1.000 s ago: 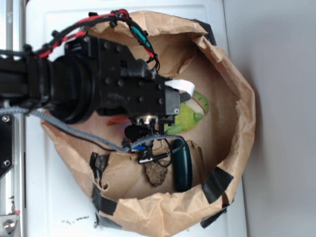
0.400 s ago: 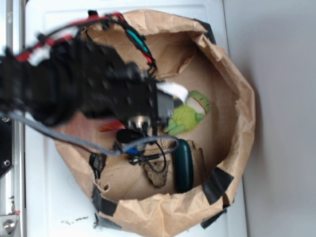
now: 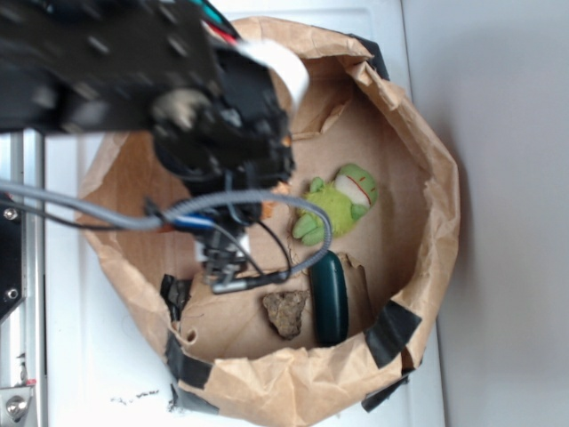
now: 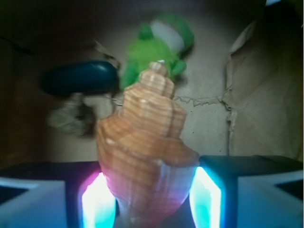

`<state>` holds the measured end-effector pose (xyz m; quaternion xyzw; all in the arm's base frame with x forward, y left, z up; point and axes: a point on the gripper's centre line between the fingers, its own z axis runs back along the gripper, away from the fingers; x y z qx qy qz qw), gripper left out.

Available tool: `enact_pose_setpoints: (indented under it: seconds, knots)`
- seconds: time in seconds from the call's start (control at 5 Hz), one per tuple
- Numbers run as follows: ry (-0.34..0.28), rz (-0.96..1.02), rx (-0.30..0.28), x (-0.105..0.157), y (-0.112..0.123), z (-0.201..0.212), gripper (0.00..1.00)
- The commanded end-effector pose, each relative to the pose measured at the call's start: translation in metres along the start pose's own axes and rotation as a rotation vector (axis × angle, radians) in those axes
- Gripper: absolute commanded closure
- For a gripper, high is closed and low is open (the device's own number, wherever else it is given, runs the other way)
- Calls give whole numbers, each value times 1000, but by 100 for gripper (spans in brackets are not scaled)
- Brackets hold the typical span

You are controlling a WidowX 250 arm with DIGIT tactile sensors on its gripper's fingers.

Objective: Grab the shell.

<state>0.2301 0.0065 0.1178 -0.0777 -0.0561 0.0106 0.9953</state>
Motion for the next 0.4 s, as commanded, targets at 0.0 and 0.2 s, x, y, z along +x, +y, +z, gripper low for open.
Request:
enact_pose_setpoints:
  seconds: [0.0,0.2]
  knots:
    - [-116,-1,5,-2,-9,62,100]
    - [-129,-33,5,-15,-13,82,100]
